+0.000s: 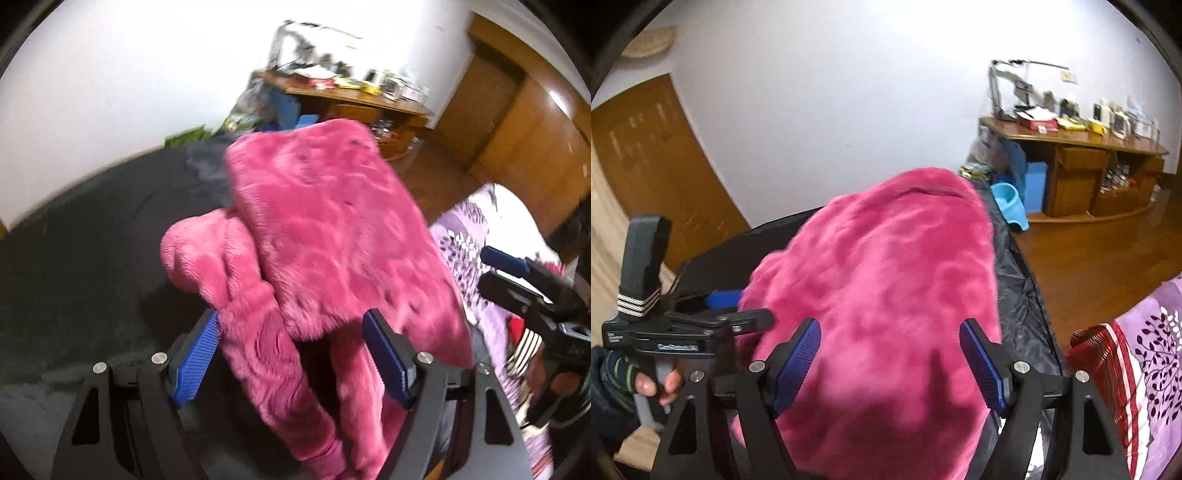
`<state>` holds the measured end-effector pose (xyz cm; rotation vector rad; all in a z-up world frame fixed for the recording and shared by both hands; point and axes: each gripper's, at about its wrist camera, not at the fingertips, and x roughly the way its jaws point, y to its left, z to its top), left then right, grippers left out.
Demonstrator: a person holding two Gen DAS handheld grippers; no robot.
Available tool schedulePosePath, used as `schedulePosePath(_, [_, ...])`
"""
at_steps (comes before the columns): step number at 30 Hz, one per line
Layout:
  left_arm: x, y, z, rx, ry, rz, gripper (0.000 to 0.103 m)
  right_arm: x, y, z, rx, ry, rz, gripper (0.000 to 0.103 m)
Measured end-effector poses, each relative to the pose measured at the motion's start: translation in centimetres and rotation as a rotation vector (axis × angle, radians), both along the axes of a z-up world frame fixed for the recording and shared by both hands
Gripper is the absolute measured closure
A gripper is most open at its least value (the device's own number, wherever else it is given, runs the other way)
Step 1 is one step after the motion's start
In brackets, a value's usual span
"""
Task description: Fold clothes
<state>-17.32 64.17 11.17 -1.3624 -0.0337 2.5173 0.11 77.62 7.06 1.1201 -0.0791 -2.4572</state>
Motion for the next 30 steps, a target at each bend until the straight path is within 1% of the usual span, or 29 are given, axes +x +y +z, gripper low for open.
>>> schedulePosePath(1, [2.1, 1.0, 0.4, -0.026, 0.024, -0.026, 0.021, 0.9, -0.4, 0.2, 0.019, 0.000, 0.004, 0.024])
schedulePosePath(2, [3.5, 1.4, 0.2, -0.052, 0.048, -0.047, 0.021, 1.7, -0.8, 0.4, 0.038, 0.000, 0.007, 0.024])
schedulePosePath(3, [4.5, 1.0, 0.0, -0.078, 0.064, -0.060, 0.021, 2.6, -1.2, 0.6, 0.056, 0.000, 0.011, 0.024])
schedulePosePath(4, [6.4, 0.0, -0.3, -0.107, 0.078, -0.071, 0.021, 2.4, -1.6, -0.4, 0.061, -0.013, 0.017, 0.024])
schedulePosePath(5, [7.3, -0.5, -1.1, -0.135, 0.083, -0.077, 0.021, 1.6, -2.0, -1.9, 0.057, -0.033, 0.025, 0.024])
schedulePosePath(8, [7.2, -3.2, -3.2, -0.176, 0.055, -0.051, 0.021, 1.9, -3.4, -5.0, 0.085, -0.079, 0.050, 0.024])
schedulePosePath(11, [8.7, -6.3, -3.8, -0.187, 0.024, -0.018, 0.021, 1.6, -5.5, -7.3, 0.117, -0.096, 0.050, 0.024])
schedulePosePath(14, [7.5, -7.8, -5.5, -0.211, -0.001, 0.007, 0.021, 0.8, -7.1, -9.0, 0.144, -0.114, 0.036, 0.021])
schedulePosePath(16, [7.3, -8.3, -6.2, -0.217, -0.009, 0.011, 0.021, 0.3, -8.1, -9.8, 0.161, -0.119, 0.030, 0.015])
schedulePosePath(17, [7.5, -8.5, -6.4, -0.225, -0.007, 0.008, 0.021, 0.3, -8.5, -10.0, 0.166, -0.118, 0.035, 0.008])
schedulePosePath(19, [7.7, -8.5, -6.7, -0.242, 0.001, 0.000, 0.020, 0.5, -9.8, -10.3, 0.219, -0.100, 0.050, 0.002])
schedulePosePath(20, [7.8, -8.6, -6.8, -0.247, 0.003, -0.003, 0.020, 0.6, -10.3, -10.2, 0.246, -0.090, 0.057, 0.002])
schedulePosePath(22, [8.2, -9.0, -6.8, -0.247, 0.002, -0.006, 0.020, 0.9, -10.5, -9.6, 0.248, -0.076, 0.040, 0.002])
schedulePosePath(25, [8.7, -10.4, -7.1, -0.221, -0.015, 0.000, 0.019, 1.3, -10.5, -8.3, 0.236, -0.047, 0.005, 0.002])
schedulePosePath(27, [9.1, -11.6, -7.6, -0.205, -0.026, 0.004, 0.018, 1.9, -11.0, -7.0, 0.243, 0.013, -0.024, 0.002])
schedulePosePath(30, [9.3, -12.3, -8.0, -0.191, -0.036, 0.003, 0.017, 2.6, -12.4, -6.1, 0.269, 0.087, -0.046, 0.002])
